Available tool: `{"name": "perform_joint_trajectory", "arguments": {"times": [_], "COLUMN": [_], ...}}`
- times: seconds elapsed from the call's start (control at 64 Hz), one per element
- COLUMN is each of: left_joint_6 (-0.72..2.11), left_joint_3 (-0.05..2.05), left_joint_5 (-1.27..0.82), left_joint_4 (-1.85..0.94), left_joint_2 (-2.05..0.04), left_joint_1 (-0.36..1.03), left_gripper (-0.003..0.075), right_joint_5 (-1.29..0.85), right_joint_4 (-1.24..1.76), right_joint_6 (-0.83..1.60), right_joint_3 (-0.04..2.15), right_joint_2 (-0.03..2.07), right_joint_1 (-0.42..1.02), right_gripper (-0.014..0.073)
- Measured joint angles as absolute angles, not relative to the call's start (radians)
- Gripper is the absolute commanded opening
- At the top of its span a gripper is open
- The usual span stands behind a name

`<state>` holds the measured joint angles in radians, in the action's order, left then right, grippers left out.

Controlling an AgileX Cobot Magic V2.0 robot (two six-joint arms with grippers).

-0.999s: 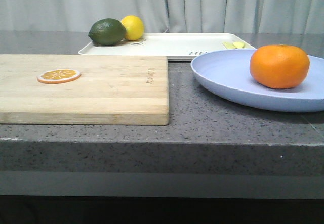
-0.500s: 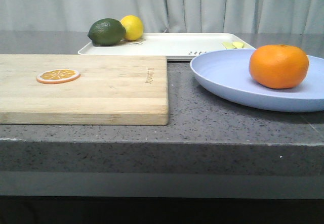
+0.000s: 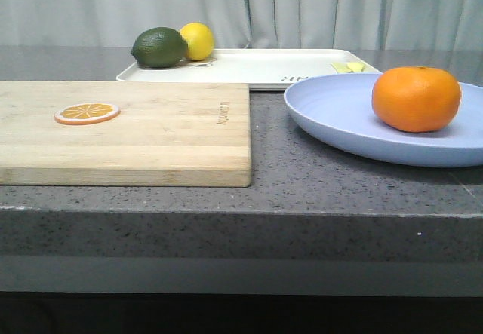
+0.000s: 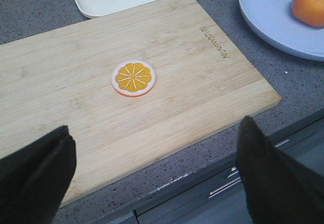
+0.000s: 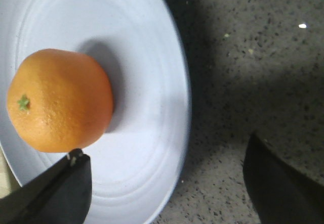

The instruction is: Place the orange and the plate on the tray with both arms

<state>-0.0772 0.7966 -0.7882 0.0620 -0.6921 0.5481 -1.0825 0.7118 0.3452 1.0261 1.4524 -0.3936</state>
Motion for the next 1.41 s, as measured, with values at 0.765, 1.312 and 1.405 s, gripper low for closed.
{"name": "perform_joint_trajectory", "arguments": {"times": [0.765, 1.312, 1.405], "left_joint_6": [-0.077, -0.077, -0.077], "left_joint_3": [0.797, 0.797, 0.797], "left_joint_5": [-0.788, -0.788, -0.788], "left_joint_4": [0.062, 0.062, 0.062], "left_joint_2": [-0.692, -0.692, -0.692], "left_joint_1": [0.548, 0.548, 0.548], "left_gripper": [0.0618, 0.0618, 0.0618], "right_joint_5": [-1.047, -0.998, -0.994], "right_joint_4": [0.784, 0.775, 0.774], "right_joint_6": [0.360, 0.364, 0.364], "right_joint_3": [1.032, 1.032, 1.032], "right_joint_2": [1.560, 1.569, 1.569], "right_joint_1": [-0.330, -0.330, -0.330], "right_gripper": [0.0297, -0.0065, -0.0065]}}
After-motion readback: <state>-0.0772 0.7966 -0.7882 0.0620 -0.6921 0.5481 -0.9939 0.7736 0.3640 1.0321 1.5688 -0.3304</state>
